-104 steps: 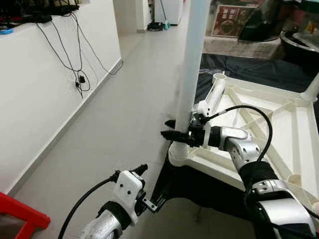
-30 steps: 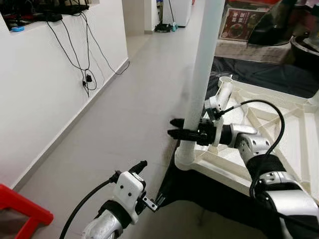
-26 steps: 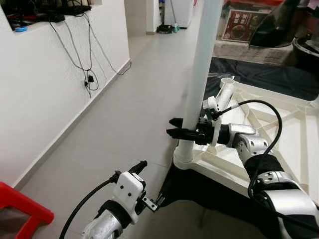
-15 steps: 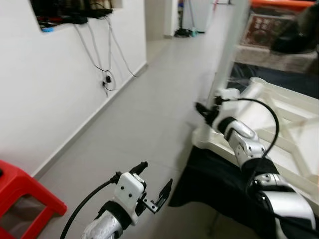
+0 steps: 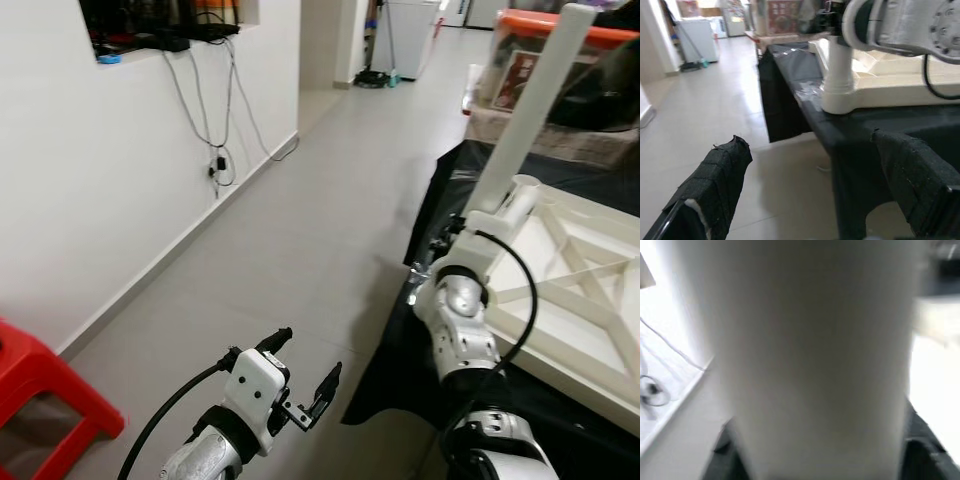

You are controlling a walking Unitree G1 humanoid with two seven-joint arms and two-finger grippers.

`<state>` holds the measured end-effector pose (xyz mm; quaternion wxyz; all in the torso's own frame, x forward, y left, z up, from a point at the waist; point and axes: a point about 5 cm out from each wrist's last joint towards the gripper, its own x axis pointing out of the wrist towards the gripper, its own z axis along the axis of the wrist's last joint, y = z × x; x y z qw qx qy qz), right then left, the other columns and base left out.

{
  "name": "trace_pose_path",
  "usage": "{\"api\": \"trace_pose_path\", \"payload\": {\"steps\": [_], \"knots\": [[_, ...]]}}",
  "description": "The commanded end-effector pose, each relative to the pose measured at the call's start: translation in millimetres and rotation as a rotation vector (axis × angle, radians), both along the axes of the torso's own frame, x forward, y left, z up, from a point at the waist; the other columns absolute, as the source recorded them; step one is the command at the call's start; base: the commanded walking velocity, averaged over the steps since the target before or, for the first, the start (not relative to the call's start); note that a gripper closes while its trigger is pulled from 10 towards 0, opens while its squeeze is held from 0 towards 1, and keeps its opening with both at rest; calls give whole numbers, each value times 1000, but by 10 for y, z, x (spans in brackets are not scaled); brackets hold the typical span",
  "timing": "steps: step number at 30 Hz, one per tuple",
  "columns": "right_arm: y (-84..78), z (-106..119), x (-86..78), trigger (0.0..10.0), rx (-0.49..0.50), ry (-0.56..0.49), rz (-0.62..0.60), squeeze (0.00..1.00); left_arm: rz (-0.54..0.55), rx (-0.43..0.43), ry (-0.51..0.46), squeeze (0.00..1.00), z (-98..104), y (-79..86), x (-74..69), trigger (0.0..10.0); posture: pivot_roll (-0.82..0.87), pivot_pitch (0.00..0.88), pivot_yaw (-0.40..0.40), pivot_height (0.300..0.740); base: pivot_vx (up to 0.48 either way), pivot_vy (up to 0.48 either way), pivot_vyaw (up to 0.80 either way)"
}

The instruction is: Building children table

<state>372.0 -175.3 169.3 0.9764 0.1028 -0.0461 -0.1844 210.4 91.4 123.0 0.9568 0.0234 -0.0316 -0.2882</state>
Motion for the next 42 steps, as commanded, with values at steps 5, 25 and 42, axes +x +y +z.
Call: {"api": "trace_pose_path", "payload": {"steps": [5,25,42], "knots": [[-124,-44,-2,10000,68,-16,68,1000,-11,7,29,0,-48,7,0,10000,99,56,-5,740,0,0,0],[-67,353,-87,10000,-50,-84,1400,0,6,10,17,0,-36,2,19,10000,119,66,-24,740,0,0,0],[-150,238,-156,0,-252,63,1584,0,13,10,19,0,-34,15,20,10000,116,71,-19,740,0,0,0]]}}
